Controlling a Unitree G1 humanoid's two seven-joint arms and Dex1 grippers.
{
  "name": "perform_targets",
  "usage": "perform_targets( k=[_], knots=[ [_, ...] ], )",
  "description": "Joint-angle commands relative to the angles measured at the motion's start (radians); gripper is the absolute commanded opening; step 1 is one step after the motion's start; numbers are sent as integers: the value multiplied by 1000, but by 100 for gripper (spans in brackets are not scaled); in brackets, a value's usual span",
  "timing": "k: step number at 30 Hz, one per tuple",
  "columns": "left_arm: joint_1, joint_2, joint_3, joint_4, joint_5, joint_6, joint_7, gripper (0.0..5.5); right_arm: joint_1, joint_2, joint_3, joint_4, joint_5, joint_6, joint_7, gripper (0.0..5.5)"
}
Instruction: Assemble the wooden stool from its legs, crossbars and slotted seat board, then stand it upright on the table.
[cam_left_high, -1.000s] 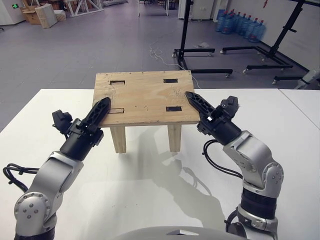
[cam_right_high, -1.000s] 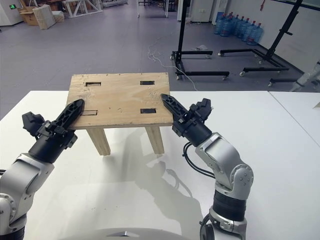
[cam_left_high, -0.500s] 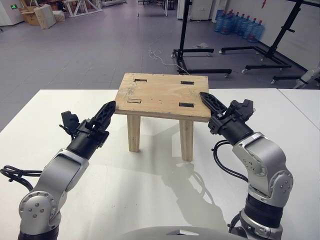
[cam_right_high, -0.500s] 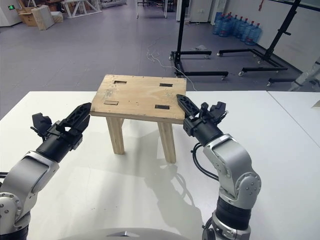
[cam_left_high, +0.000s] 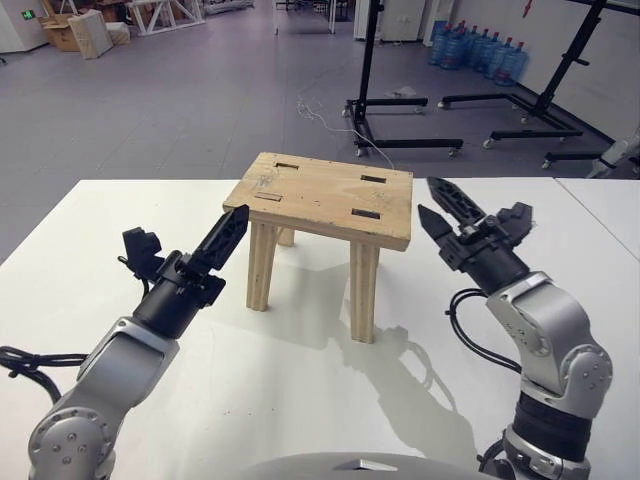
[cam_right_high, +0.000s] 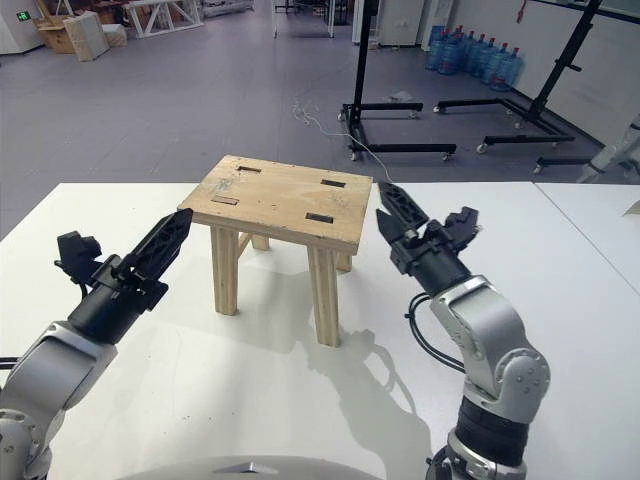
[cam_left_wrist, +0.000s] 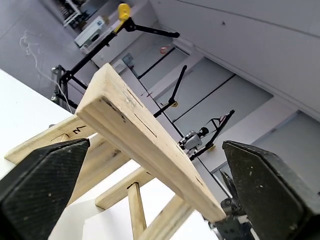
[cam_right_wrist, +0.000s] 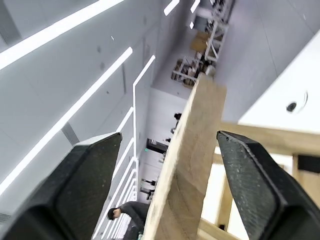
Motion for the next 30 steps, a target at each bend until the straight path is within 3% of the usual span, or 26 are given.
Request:
perform_targets(
  k=[1,4,6,13,18,24,30],
  knots=[
    [87,33,22,-30,74,22,-157,488,236,-115,-60,59,0,227,353,350],
    [128,50,6,-45,93,42,-264,488,426,-218,7,30,0,336,626,350],
    [155,58,-1,-64,111,48,-334,488,488,-281,78,1,0,356,715,350],
    [129,91,-44,-15,187,87,-446,488,387,-291,281,54,-36,216,564,350],
    [76,57,-91,39,303,82,-429,488,128,-157,373,199,-431,27,563,350],
    [-35,6,-97,124,454,62,-383,488,-13,-34,348,264,-561,-75,570,350],
    [-148,-14,-60,52,568,-5,-393,488,20,-60,283,7,-457,-59,552,350]
  ],
)
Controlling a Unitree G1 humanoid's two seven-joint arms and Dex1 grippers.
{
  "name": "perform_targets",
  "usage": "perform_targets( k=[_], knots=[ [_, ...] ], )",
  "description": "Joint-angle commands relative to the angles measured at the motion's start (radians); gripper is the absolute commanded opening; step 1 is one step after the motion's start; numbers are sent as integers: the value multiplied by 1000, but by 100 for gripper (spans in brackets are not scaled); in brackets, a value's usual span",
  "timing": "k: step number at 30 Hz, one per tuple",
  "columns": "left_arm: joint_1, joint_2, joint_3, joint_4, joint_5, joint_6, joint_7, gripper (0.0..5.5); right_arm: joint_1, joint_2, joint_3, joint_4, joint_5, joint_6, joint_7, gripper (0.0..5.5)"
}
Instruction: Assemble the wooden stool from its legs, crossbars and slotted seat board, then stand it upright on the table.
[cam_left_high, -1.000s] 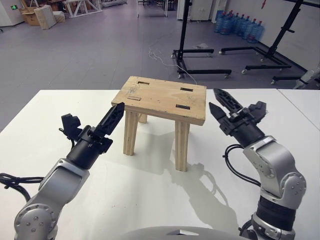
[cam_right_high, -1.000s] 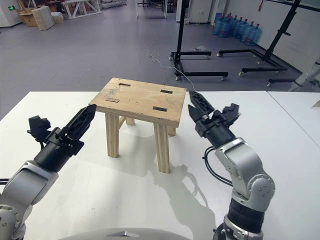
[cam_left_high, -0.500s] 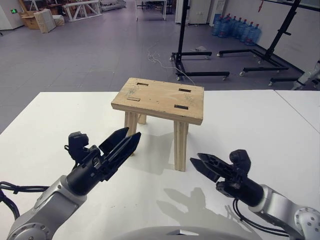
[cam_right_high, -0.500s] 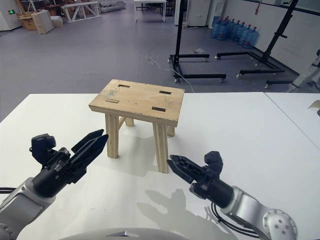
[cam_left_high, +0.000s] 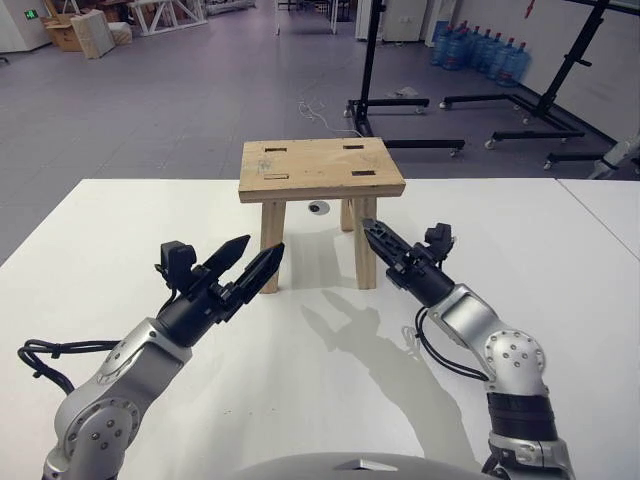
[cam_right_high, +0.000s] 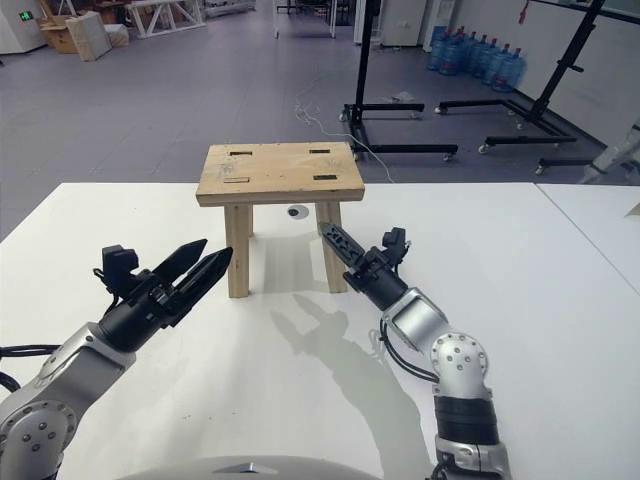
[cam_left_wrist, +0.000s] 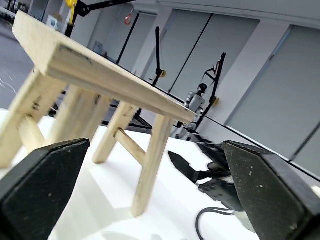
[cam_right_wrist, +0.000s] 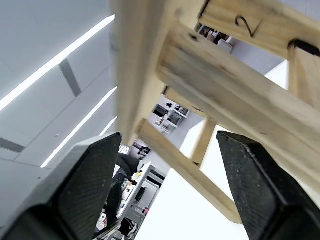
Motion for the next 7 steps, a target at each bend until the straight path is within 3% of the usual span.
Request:
perform_targets(
  k=[1,3,5,7],
  knots=[
    [-135,-8,57,-85,40,-64,19,488,-40,-22,-37,-186,42,-29,-13,350],
    [-256,-31,100,-109,49,-109,88,488,-124,-7,-23,-264,-136,-134,-6,350],
    [-378,-51,87,-125,145,-136,151,488,-167,-36,150,-275,-740,-466,26,350],
    [-447,-51,22,-94,350,-156,188,488,-156,-6,236,-228,-1042,-629,-49,350]
  ],
)
